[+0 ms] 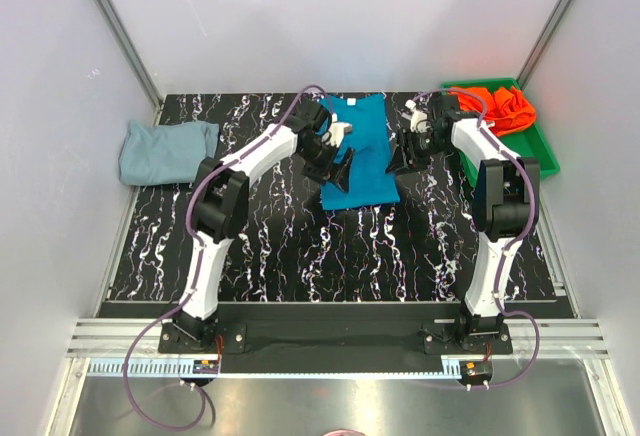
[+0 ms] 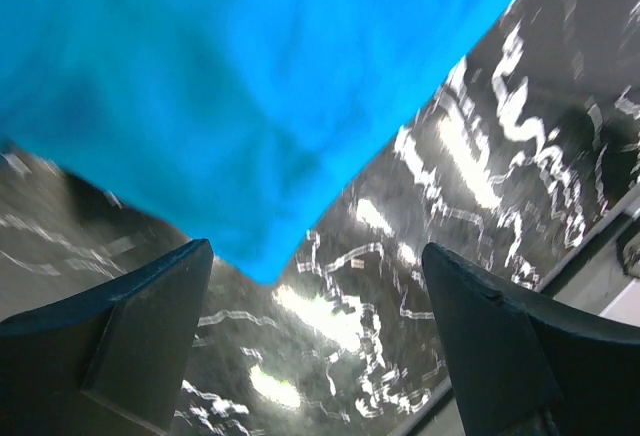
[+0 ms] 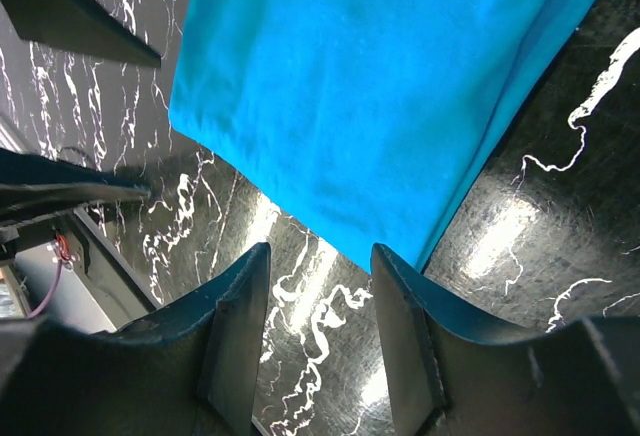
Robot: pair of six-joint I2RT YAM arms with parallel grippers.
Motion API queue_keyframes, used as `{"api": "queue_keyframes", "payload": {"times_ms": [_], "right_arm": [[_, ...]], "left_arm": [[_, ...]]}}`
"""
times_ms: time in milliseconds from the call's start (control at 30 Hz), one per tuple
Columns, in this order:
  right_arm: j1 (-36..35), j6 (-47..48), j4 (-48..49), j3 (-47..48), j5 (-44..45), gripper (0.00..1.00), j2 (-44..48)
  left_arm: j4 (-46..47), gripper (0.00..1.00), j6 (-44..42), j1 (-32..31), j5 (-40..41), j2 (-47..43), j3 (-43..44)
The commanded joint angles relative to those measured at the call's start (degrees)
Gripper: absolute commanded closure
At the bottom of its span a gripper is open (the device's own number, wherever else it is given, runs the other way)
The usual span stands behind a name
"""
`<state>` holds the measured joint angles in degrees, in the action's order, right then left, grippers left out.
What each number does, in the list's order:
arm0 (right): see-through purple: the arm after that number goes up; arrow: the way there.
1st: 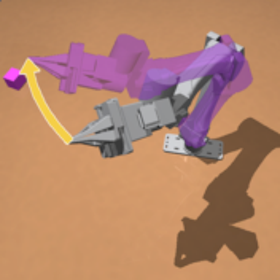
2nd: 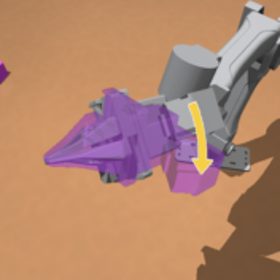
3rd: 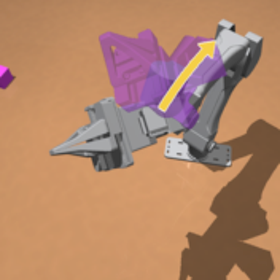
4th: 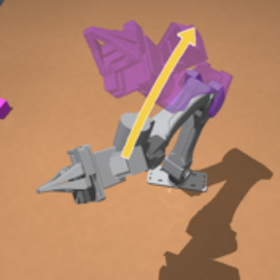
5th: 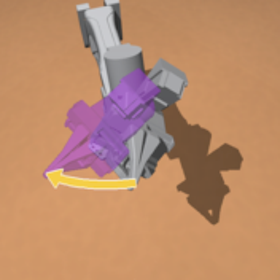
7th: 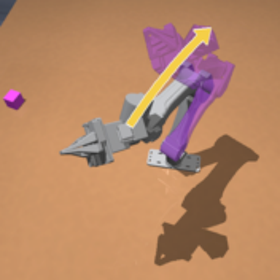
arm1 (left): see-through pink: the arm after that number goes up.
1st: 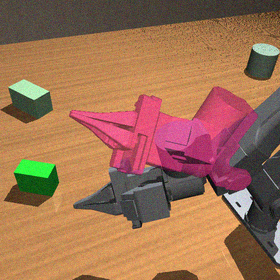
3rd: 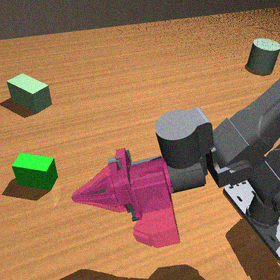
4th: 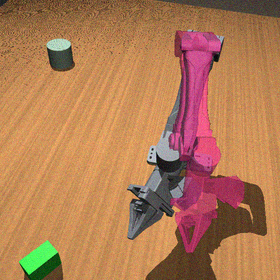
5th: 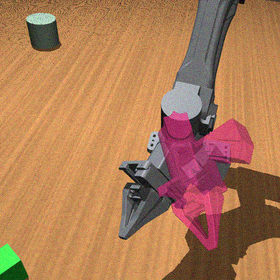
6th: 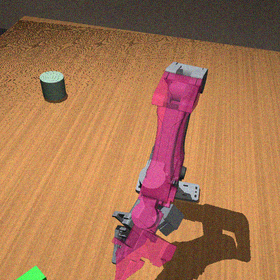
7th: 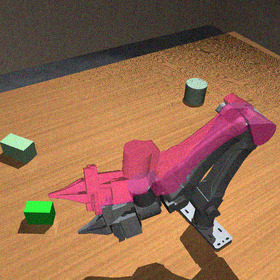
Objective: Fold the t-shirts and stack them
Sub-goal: Fold the tshirt
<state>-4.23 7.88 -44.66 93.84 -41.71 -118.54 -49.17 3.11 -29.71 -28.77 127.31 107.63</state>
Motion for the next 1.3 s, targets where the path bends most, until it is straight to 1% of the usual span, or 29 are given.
{"api": "queue_keyframes", "payload": {"times_ms": [0,167,267,500,600,733,800,867,933,967,1033,1067,1167,1267], "right_arm": [[-0.08,-1.02,1.16,0.03,-2.58,0.48,-0.81],[-0.08,-2.25,1.16,-0.33,-3.11,0.49,-4.15],[-0.16,-2.17,0.89,-1.38,-3.29,0.49,-4.86],[-0.17,-1.9,1.07,-4.63,-2.94,0.5,-3.19],[-0.17,-1.9,1.16,-5.25,-2.93,0.5,-2.84],[-0.34,-2.25,1.51,-5.78,-2.76,0.5,-2.57],[-0.34,-2.25,1.42,-6.04,-2.5,0.5,-2.05],[-0.34,-1.99,1.25,-6.22,-2.23,0.5,-1.35],[-0.34,-1.2,0.63,-6.3,-1.71,0.5,-0.12],[-0.25,-0.76,0.46,-6.48,-0.92,0.5,0.76],[-0.25,-0.58,0.63,-7.09,0.31,0.5,1.9],[-0.17,-0.5,0.63,-7.27,0.84,0.5,2.87],[-0.25,-0.23,0.19,-8.23,2.68,0.5,4.1],[-0.25,0.38,-0.77,-9.12,4.09,0.5,4.46]], "left_arm": [[1.44,0.09,-0.65,1.5,-2.6,3.02,6.43],[2.85,0.1,0.66,2.38,-4.1,6.98,8.73],[3.81,0.1,1.02,2.82,-4.27,10.06,11.54],[8.55,0.11,2.77,4.49,0.38,16.74,24.09],[12.06,0.11,3.83,4.93,1.96,17.01,27.27],[13.22,0.1,4.36,5.02,4.6,16.22,27.54],[12.35,0.09,4.53,5.02,6.44,15.0,25.88],[10.85,0.08,3.84,5.45,5.66,13.24,23.95],[8.57,0.07,3.74,5.98,4.78,9.12,18.68],[8.04,0.06,3.91,6.25,3.56,5.88,13.97],[6.46,0.06,4.35,6.95,2.94,2.96,9.37],[5.76,0.07,4.7,7.12,1.54,0.77,5.69],[3.99,0.09,5.06,7.65,-0.31,-2.84,-0.64],[3.73,0.1,6.02,7.74,-1.98,-3.99,-4.09]]}}
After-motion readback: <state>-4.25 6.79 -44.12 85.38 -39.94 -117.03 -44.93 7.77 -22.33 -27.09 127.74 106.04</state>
